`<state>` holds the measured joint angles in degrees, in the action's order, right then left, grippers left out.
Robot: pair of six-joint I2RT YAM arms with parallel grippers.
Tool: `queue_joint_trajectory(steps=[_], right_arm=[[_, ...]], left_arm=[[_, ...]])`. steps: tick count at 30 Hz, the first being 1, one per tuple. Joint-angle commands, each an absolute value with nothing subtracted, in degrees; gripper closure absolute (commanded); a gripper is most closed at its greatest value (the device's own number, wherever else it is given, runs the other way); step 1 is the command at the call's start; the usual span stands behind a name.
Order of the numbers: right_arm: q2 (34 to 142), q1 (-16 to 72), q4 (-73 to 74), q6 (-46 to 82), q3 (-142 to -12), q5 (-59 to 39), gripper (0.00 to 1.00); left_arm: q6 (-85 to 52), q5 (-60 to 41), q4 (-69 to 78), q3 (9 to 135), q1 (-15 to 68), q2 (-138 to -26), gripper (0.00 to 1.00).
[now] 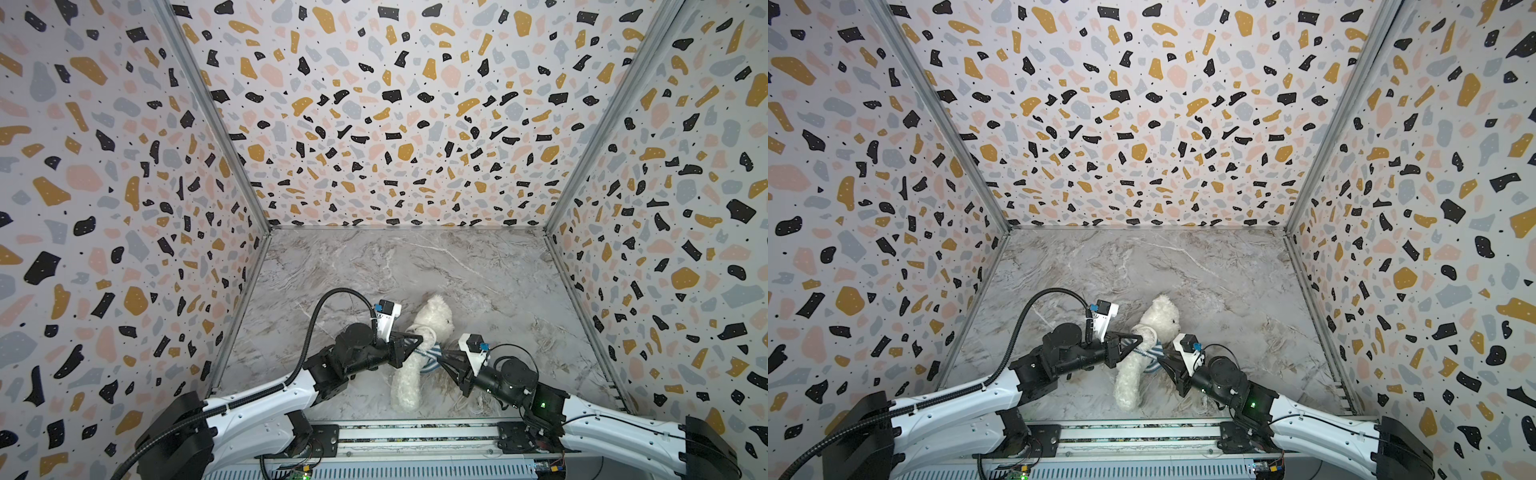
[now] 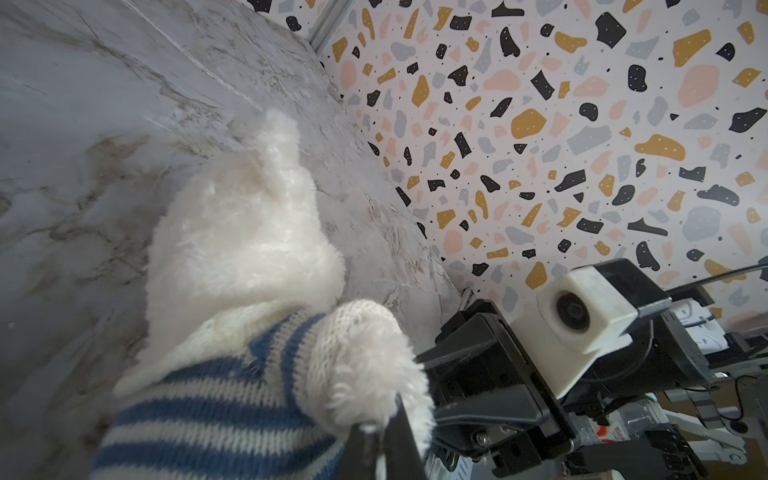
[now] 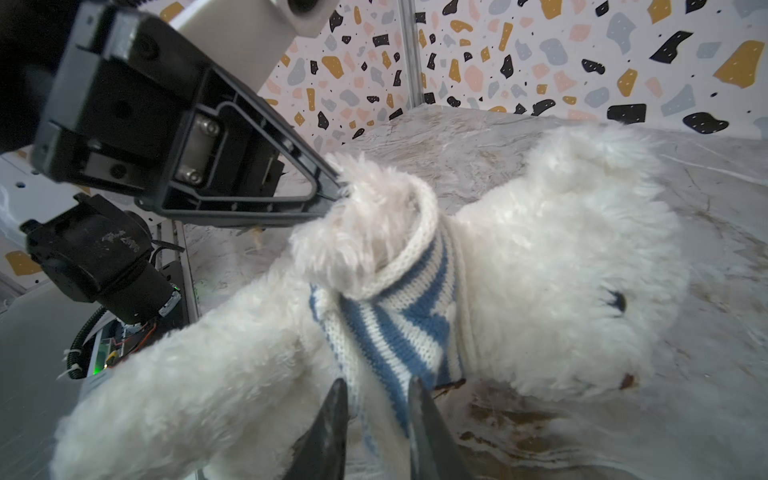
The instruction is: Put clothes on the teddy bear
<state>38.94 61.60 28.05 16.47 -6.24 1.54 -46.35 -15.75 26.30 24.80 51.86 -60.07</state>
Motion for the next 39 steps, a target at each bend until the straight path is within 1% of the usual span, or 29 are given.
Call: queue_joint_trajectory(steps=[1,6,10,16,19,24,29,34,39], right_arm=[[40.5,62.9,31.3,15.1,-8.5,0.9,0.67],[43.0,63.2,32.9,15.0,-9.3,3.2,0.67],[43.5,63.3,34.2,15.2,-9.7,6.5,0.7],[44.2,63.8,34.1,15.3,-10.1,8.8,0.89],[44.0,64.9,34.3,14.2,-9.5,9.1,0.99],[39.4,70.7,38.7,7.7,-5.6,9.5,1.0],[37.2,75.0,35.4,1.9,-5.3,8.5,1.0],[40.5,77.4,33.2,0.2,-6.8,7.8,1.0],[48.9,75.7,32.0,6.4,-7.2,12.2,1.0]], left_arm=[[-48.5,-20.1,37.8,25.6,51.8,-60.8,1.0],[-50.0,-22.8,40.5,25.2,51.8,-61.2,1.0],[-50.3,-24.0,40.8,25.1,51.7,-61.3,1.0],[-50.3,-24.0,40.2,25.2,51.7,-60.2,1.0],[-50.3,-23.6,39.8,25.4,51.7,-59.8,1.0],[-50.3,-20.7,36.6,26.1,51.7,-58.6,1.0],[-50.3,-17.2,34.2,26.5,51.3,-57.4,1.0],[-52.3,-16.7,35.4,26.2,50.6,-56.9,1.0],[-53.1,-19.0,36.6,26.6,50.2,-55.9,1.0]])
